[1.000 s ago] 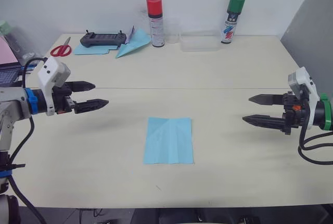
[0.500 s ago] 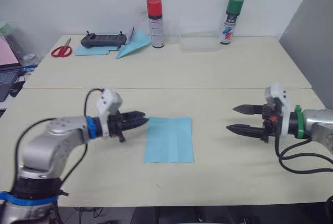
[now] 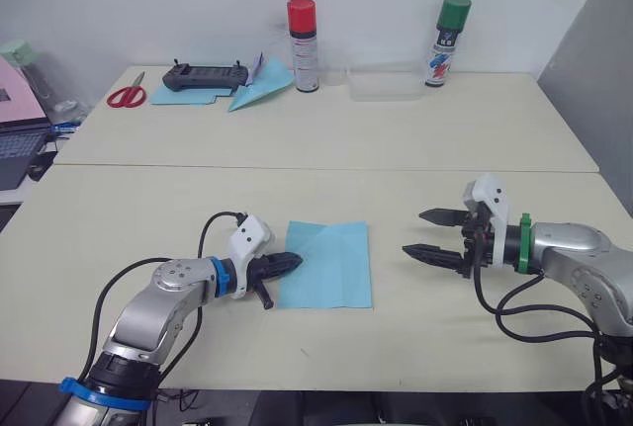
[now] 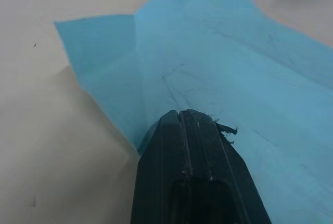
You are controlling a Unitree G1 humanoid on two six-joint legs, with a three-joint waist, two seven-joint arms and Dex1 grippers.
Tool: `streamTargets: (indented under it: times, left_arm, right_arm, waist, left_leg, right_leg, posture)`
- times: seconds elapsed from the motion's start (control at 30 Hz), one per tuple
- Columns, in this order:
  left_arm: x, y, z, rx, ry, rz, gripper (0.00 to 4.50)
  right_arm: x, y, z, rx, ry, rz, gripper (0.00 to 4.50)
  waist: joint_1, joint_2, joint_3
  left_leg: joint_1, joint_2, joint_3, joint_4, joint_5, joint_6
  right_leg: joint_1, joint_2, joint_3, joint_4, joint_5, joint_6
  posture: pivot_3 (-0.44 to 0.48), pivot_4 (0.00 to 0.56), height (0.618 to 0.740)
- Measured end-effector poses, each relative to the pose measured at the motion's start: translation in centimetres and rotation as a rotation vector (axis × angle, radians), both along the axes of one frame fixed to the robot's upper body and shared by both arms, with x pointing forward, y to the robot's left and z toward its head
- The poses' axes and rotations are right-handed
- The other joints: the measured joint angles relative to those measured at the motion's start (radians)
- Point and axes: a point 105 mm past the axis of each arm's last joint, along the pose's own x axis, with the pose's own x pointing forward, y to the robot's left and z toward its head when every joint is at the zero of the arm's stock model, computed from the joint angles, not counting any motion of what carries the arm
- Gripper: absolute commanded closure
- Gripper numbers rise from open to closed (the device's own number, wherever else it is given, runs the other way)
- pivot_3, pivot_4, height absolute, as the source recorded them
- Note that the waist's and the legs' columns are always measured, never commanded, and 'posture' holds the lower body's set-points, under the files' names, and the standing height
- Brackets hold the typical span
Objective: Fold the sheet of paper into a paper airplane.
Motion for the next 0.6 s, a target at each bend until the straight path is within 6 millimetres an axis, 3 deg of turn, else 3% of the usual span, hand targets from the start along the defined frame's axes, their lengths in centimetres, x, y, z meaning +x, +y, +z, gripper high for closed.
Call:
streamTargets:
  times: [0.17, 0.27, 0.4, 0.6]
  left_arm:
    - [0.0, 0.0, -0.4, -0.001, 0.001, -0.005, 4.47]
    - [0.1, 0.0, -0.5, 0.000, 0.003, -0.006, 4.50]
    - [0.3, -0.1, -0.5, 0.000, 0.004, -0.010, 4.50]
    - [0.3, -0.3, -0.4, -0.004, 0.006, -0.026, 4.50]
  right_arm:
    - [0.4, 0.1, -0.7, -0.010, -0.019, -0.043, 0.00]
    - [1.4, 0.2, -1.6, 0.006, -0.026, -0.098, 0.63]
    - [2.5, 0.0, -2.9, -0.082, -0.089, -0.141, 2.08]
    - [3.0, 1.6, -4.6, -0.135, -0.140, -0.117, 4.27]
  waist:
    - [0.003, 0.002, -0.002]
    - [0.003, 0.002, -0.003]
    - [0.003, 0.002, -0.003]
    - [0.004, 0.003, -0.003]
  left_leg:
    - [0.001, 0.000, 0.000, 0.000, 0.000, 0.000]
    - [0.003, 0.000, 0.000, 0.000, 0.000, 0.000]
    - [0.003, 0.000, 0.000, 0.000, 0.000, 0.000]
    - [0.003, 0.000, 0.000, 0.000, 0.000, 0.000]
  right_leg:
    - [0.000, 0.000, 0.000, 0.000, 0.000, 0.000]
    - [0.002, 0.000, 0.000, 0.000, 0.000, 0.000]
    - [0.003, 0.000, 0.000, 0.000, 0.000, 0.000]
    - [0.003, 0.000, 0.000, 0.000, 0.000, 0.000]
  posture:
    - [0.000, 0.150, 0.740]
    - [0.000, 0.150, 0.740]
    - [0.000, 0.150, 0.740]
    - [0.000, 0.150, 0.740]
